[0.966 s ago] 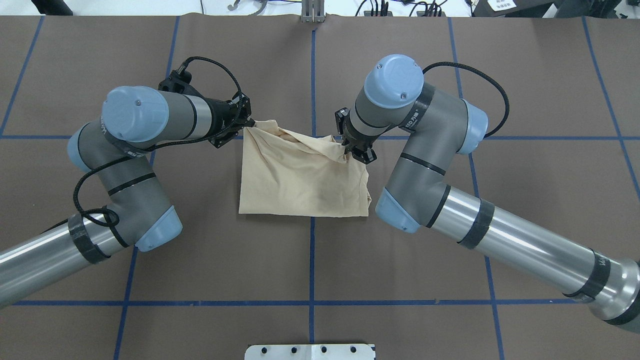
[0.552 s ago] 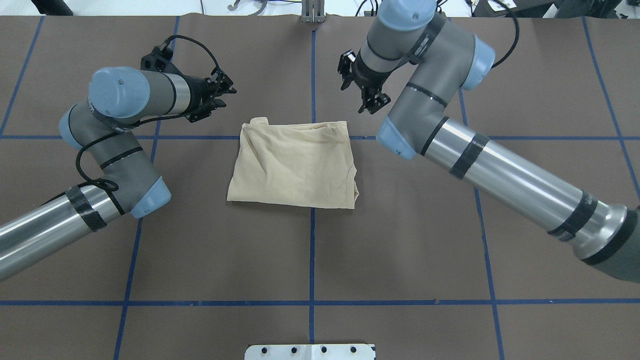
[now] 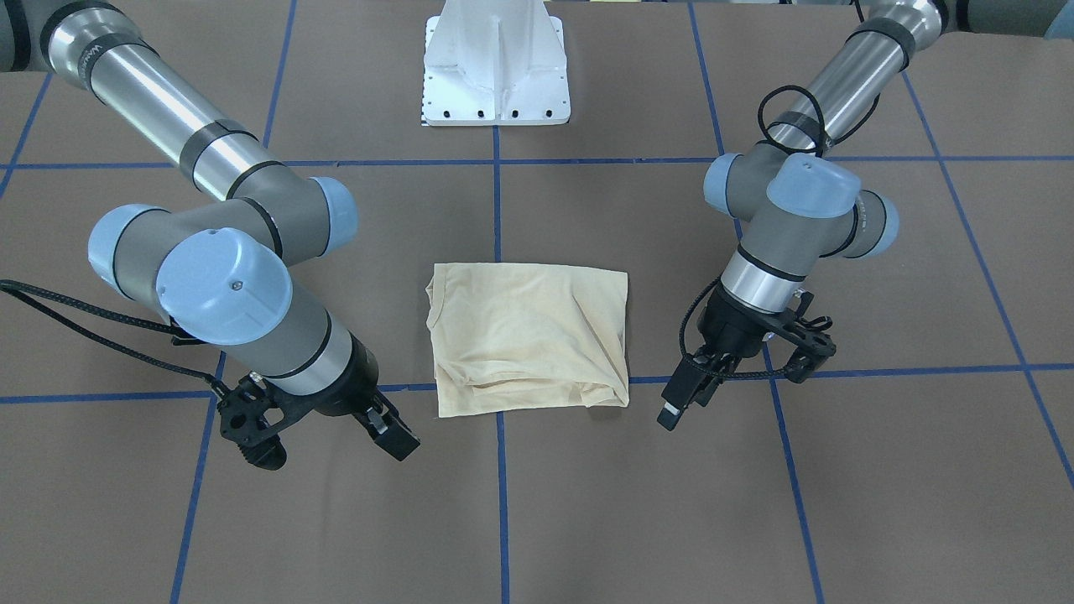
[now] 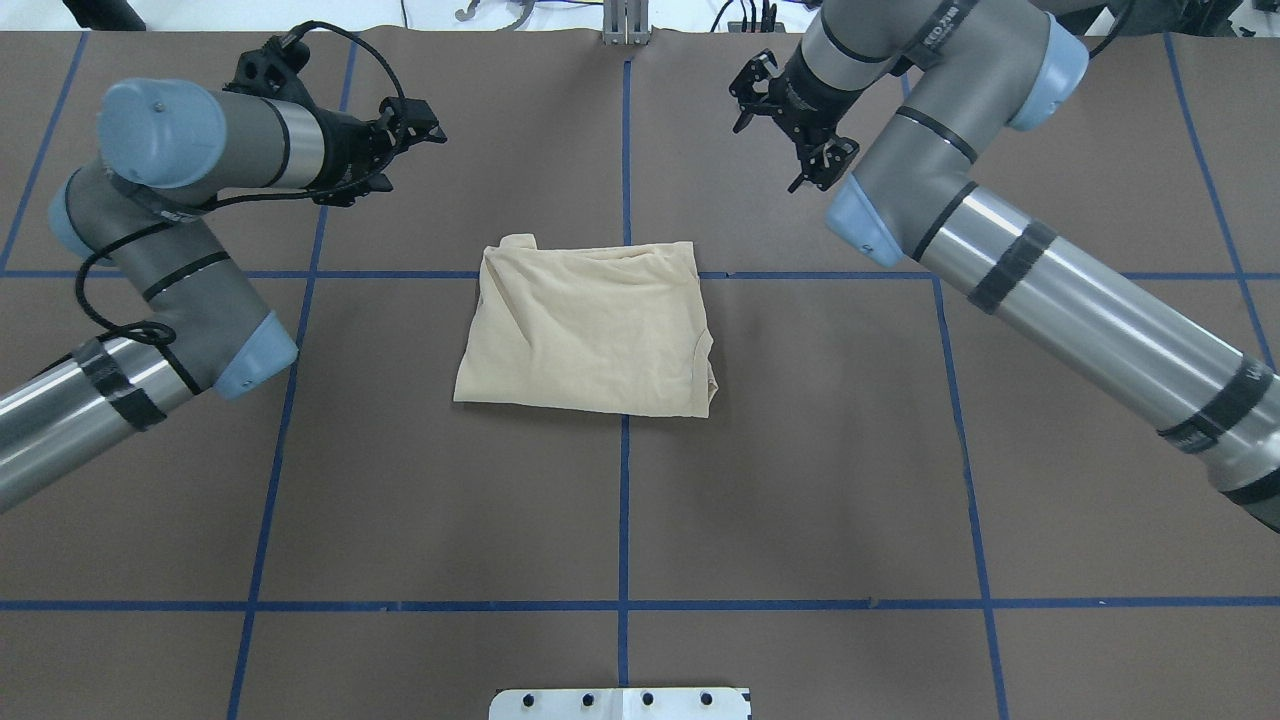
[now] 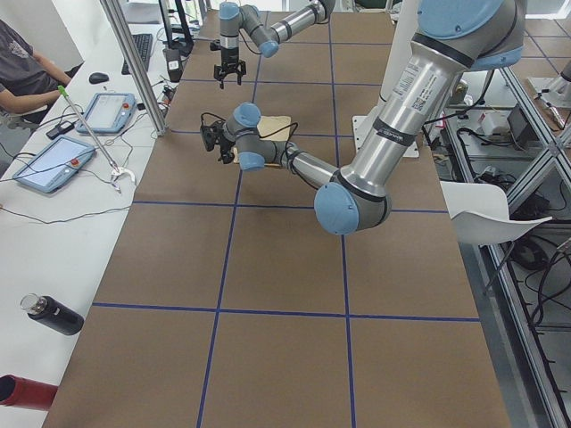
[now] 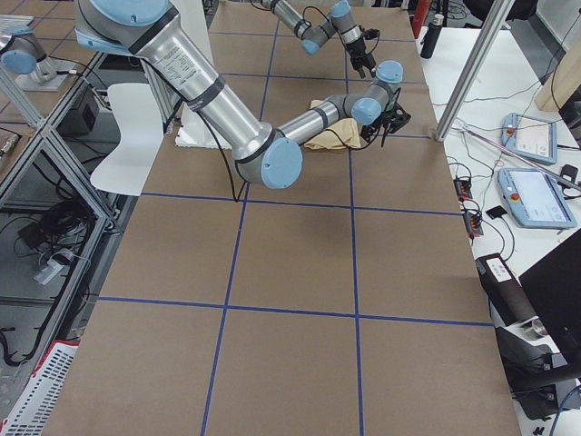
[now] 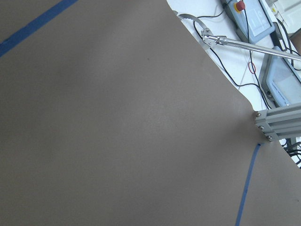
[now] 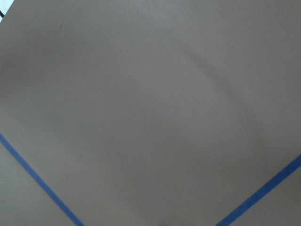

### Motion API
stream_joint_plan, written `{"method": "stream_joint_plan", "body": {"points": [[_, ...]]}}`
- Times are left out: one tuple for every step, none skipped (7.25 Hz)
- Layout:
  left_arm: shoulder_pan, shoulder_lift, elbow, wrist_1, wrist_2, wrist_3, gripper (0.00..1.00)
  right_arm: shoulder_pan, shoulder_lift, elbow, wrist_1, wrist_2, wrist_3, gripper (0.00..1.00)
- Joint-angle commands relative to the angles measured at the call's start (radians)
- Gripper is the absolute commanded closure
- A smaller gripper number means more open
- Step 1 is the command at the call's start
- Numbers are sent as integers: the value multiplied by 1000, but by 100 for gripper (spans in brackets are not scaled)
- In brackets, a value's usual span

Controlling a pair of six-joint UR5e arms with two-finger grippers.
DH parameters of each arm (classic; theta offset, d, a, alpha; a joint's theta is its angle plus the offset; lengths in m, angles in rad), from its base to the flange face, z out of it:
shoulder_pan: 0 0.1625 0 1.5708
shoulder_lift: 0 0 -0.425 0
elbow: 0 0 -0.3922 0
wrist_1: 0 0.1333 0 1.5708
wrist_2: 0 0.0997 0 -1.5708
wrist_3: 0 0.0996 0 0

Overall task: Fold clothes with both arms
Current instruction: 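Open both grippers and raise them away from the folded shirt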

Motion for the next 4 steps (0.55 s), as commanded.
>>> {"method": "stream_joint_plan", "body": {"points": [[-44,181,-148,6,-43,361,0,90,-229,171,-2,-8,-300,0],[-87,257,-186,6,-59,528,0,145,-300,212,-2,-1,-451,0],[-177,328,-193,6,-127,720,0,209,-384,236,-3,9,-624,0],[-287,385,-188,9,-196,948,0,278,-452,237,-6,29,-832,0]]}}
